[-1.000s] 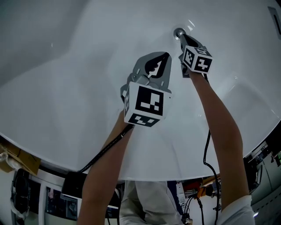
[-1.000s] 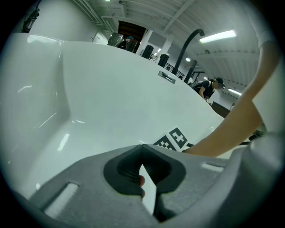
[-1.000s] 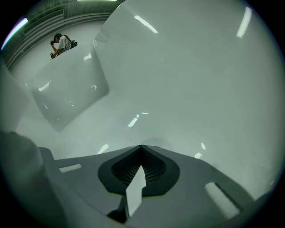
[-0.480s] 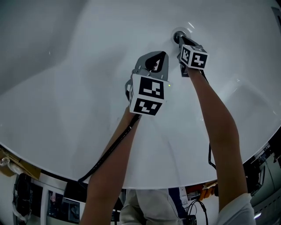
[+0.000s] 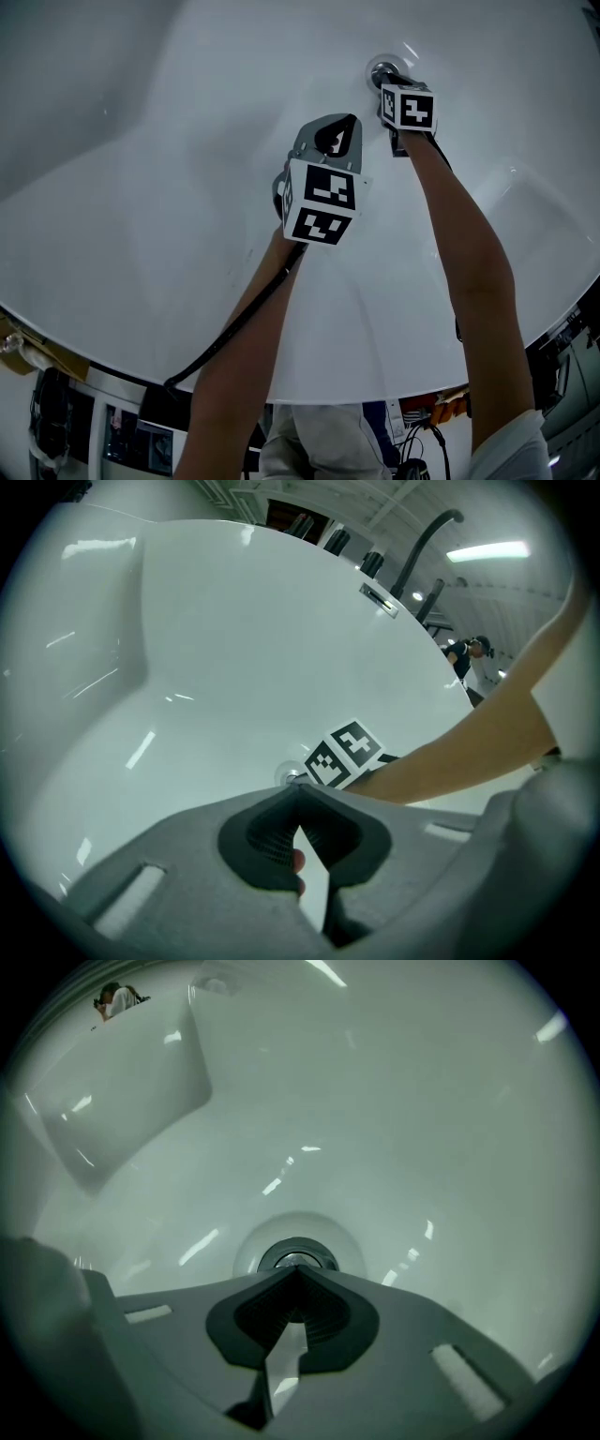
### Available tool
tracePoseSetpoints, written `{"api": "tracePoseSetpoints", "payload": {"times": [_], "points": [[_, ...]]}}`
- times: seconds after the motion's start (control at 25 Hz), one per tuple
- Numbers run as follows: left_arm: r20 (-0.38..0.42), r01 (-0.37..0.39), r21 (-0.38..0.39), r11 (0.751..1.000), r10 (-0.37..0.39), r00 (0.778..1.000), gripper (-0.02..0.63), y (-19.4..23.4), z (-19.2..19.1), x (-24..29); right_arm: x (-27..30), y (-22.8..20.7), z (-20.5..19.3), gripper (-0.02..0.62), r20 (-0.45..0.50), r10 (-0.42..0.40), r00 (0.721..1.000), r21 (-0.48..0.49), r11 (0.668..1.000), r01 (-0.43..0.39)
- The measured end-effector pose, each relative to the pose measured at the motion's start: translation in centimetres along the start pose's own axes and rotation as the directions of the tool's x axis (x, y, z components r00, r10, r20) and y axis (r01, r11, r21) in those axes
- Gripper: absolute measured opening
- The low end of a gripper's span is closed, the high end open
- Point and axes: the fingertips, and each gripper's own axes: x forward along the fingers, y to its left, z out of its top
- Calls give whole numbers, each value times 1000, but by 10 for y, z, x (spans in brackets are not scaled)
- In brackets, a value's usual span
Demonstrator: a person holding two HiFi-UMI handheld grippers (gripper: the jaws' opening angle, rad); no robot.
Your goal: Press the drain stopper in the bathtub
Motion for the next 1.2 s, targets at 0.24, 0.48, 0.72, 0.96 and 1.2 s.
{"api": "tracePoseSetpoints", "payload": {"times": [0.24,0.48,0.72,0.96,1.2], "points": [[0,11,24,1000,-11,1000,5,-12,9,-1,-7,-2,4,3,-36,18,999,20,1000,-18],[-4,25,70,997,-25,1000,5,-32,27,-22,-57,-2,8,3,101,26,995,77,996,-34],[-15,19,116,993,-17,1000,5,-59,44,-73,-124,17,8,3,170,80,982,68,993,-93],[16,-29,98,995,28,999,5,-86,71,-133,-207,36,22,3,254,138,957,57,986,-157],[65,-53,123,991,45,997,5,-143,110,-234,-316,55,22,3,310,174,935,16,982,-188]]}}
